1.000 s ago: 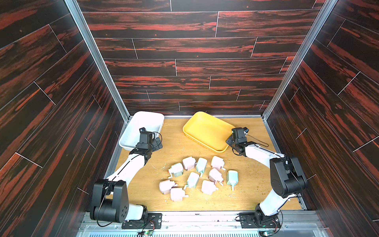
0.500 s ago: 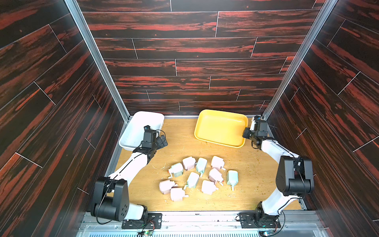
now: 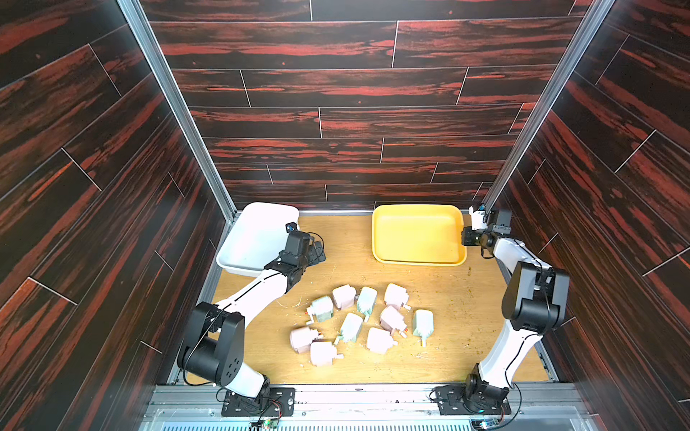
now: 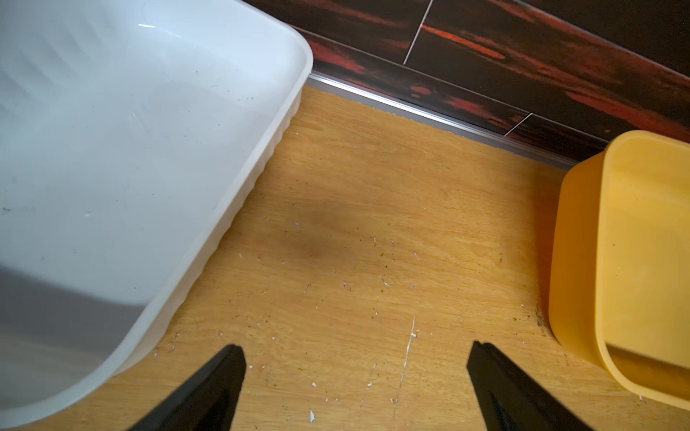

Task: Place the pencil sharpeners by color into the storage box
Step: Move the storage box to the center of the board.

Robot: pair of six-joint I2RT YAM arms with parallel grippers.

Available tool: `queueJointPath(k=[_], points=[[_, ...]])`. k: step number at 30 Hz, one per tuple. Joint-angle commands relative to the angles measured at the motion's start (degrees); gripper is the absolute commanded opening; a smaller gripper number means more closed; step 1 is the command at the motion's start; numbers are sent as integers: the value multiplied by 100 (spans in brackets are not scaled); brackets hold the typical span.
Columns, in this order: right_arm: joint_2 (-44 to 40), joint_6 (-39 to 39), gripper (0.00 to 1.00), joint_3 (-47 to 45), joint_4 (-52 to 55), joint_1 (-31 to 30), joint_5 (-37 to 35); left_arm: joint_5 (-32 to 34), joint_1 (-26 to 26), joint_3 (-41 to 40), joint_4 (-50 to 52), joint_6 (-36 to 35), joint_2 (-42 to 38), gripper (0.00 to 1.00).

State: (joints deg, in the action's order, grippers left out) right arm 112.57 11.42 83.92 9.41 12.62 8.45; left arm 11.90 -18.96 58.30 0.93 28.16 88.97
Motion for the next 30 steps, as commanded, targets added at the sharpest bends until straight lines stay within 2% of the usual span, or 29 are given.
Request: queueJointPath(k=[1,6,11,15,20,25,26,29,30], points=[[185,1002,0,290,512,121,267,363,-11,225,99,58,42,100],[756,1445,0,1090,1448,214,138,477,-11,253,144,-34,-71,100],[1229,1014,0,1783,1888,206,-31,597,-11,209,94,-161,-154,100],[1332,962,0,1909,2051,106,65,711,-11,174,134,-215,-203,100],[1478,862,0,2031,2335,-14,-582,888,-11,124,151,-276,-253,100],[1364,587,0,1931,2405,-22,-813,959,-11,137,127,-324,-255,100],[1327,550,2,1930,2416,-44,-890,963,-11,137,114,-329,-257,100],[1144,534,15,1868,2337,-117,-975,972,-11,129,92,-338,-243,100],[1077,521,23,1856,2284,-141,-1042,972,-5,125,92,-338,-244,100]])
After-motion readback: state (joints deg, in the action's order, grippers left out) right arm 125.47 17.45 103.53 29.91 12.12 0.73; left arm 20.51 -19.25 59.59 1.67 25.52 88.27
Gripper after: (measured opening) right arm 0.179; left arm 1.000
